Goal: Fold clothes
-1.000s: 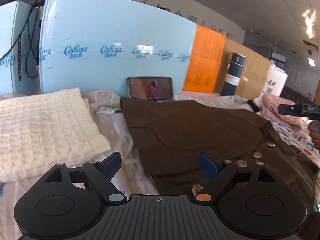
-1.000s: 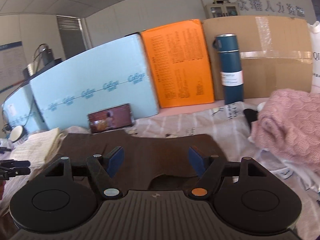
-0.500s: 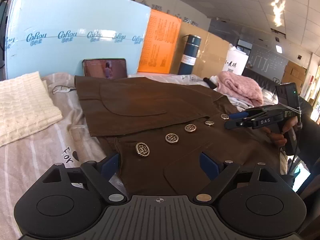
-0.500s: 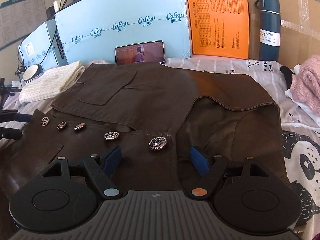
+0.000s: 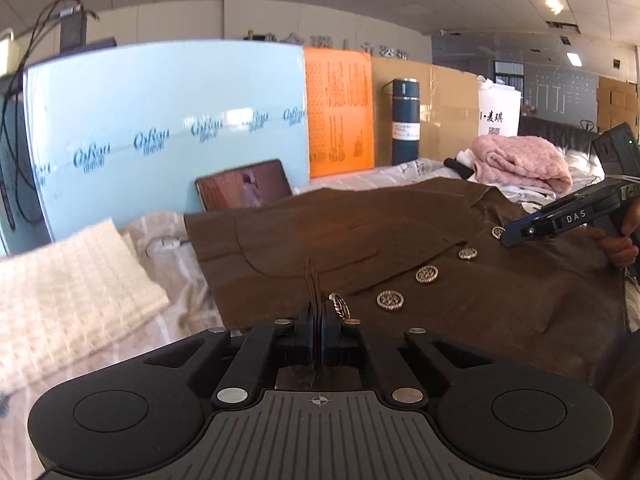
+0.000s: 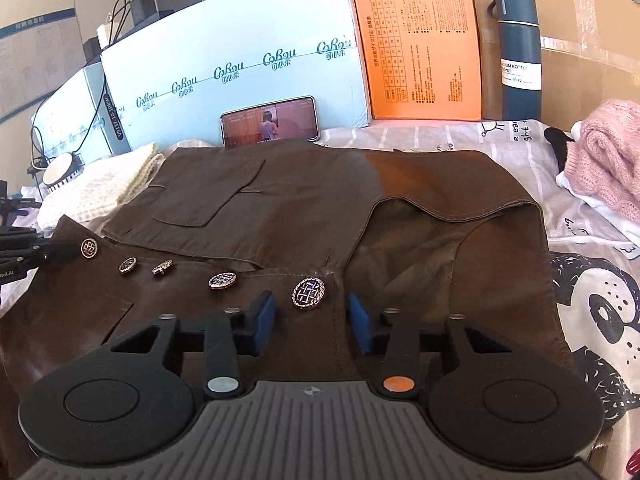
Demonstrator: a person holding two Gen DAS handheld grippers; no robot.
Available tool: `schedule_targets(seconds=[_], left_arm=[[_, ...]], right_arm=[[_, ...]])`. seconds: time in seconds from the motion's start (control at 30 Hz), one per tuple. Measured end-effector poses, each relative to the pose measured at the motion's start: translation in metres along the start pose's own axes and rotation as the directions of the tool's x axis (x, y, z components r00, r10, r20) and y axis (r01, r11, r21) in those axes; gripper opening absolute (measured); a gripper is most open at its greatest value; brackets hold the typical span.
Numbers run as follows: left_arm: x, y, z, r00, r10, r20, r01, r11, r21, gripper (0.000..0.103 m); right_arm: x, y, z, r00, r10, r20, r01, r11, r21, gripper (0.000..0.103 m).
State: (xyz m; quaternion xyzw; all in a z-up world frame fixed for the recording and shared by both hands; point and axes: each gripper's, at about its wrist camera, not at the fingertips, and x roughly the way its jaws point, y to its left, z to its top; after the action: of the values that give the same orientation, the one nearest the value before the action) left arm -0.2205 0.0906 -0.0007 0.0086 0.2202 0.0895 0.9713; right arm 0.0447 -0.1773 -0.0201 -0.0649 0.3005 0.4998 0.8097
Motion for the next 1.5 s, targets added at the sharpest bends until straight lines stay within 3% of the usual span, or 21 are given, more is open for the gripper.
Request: schedule_targets(seconds=[0.1, 0.2, 0.33, 0.43, 0.47, 0.53, 0.57, 0.63, 0.7, 0.83, 1.0, 1.13, 1.23, 1.4, 1.5], left_arm=[[0.006, 0.001, 0.009, 0.998, 0.044, 0.034, -0.044, 0.999, 0.005, 0.002], [0.018, 0.006, 0.011, 0.998, 0.059, 0.001, -0.059, 0.998, -0.002, 0.002], [0.035, 0.007, 0.004, 0.991, 0.086, -0.103, -0.084, 0.996, 0.024, 0.004], [0.040, 0.008, 0.001, 0.982, 0.109, -0.152, -0.103, 0.994, 0.044, 0.012], [0.039, 0.008, 0.000, 0.983, 0.110, -0.148, -0.105, 0.994, 0.042, 0.013], [0.036, 0.007, 0.000, 0.979, 0.148, -0.139, -0.141, 0.988, 0.059, 0.032], [0.035, 0.007, 0.000, 0.977, 0.168, -0.135, -0.160, 0.985, 0.068, 0.039], [0.025, 0.008, 0.002, 0.977, 0.188, -0.096, -0.183, 0.981, 0.063, 0.066], [0.011, 0.008, 0.005, 0.984, 0.174, -0.050, -0.171, 0.984, 0.048, 0.075], [-0.019, 0.001, 0.010, 0.998, 0.045, 0.033, -0.047, 0.998, 0.050, 0.087], [-0.043, -0.018, 0.004, 0.991, -0.123, 0.050, 0.117, 0.987, 0.114, 0.091], [-0.062, -0.030, -0.002, 0.954, -0.295, 0.051, 0.285, 0.948, 0.142, 0.098], [-0.074, -0.039, -0.008, 0.916, -0.399, 0.042, 0.389, 0.908, 0.155, 0.099], [-0.083, -0.054, -0.021, 0.924, -0.381, -0.046, 0.382, 0.901, 0.206, 0.099], [-0.081, -0.061, -0.030, 0.941, -0.313, -0.132, 0.337, 0.904, 0.261, 0.099]], right_arm=[[-0.004, 0.003, 0.002, 0.999, -0.024, 0.037, 0.024, 1.000, -0.009, 0.018], [-0.014, 0.003, 0.004, 0.993, -0.052, 0.107, 0.055, 0.998, -0.025, 0.005], [-0.016, 0.004, 0.003, 0.991, -0.062, 0.122, 0.067, 0.997, -0.040, 0.004], [-0.016, 0.004, 0.002, 0.992, -0.063, 0.113, 0.069, 0.996, -0.049, 0.006], [-0.016, 0.004, 0.002, 0.992, -0.064, 0.111, 0.070, 0.996, -0.052, 0.011], [-0.015, 0.005, 0.001, 0.992, -0.065, 0.105, 0.071, 0.996, -0.059, 0.055], [-0.015, 0.005, 0.000, 0.993, -0.065, 0.102, 0.072, 0.995, -0.062, 0.061], [-0.020, 0.014, -0.003, 0.993, -0.050, 0.107, 0.063, 0.991, -0.118, 0.070], [-0.024, 0.022, -0.006, 0.993, -0.051, 0.107, 0.068, 0.984, -0.167, 0.078], [-0.036, 0.030, -0.013, 0.993, -0.054, 0.102, 0.075, 0.973, -0.218, 0.080], [-0.055, 0.032, -0.026, 0.992, -0.049, 0.112, 0.074, 0.970, -0.231, 0.086], [-0.072, 0.035, -0.039, 0.992, -0.056, 0.114, 0.085, 0.962, -0.261, 0.094], [-0.084, 0.039, -0.051, 0.990, -0.082, 0.114, 0.111, 0.953, -0.280, 0.096], [-0.097, 0.039, -0.065, 0.990, -0.097, 0.104, 0.124, 0.948, -0.292, 0.096], [-0.101, 0.039, -0.071, 0.990, -0.099, 0.096, 0.124, 0.945, -0.303, 0.097]])
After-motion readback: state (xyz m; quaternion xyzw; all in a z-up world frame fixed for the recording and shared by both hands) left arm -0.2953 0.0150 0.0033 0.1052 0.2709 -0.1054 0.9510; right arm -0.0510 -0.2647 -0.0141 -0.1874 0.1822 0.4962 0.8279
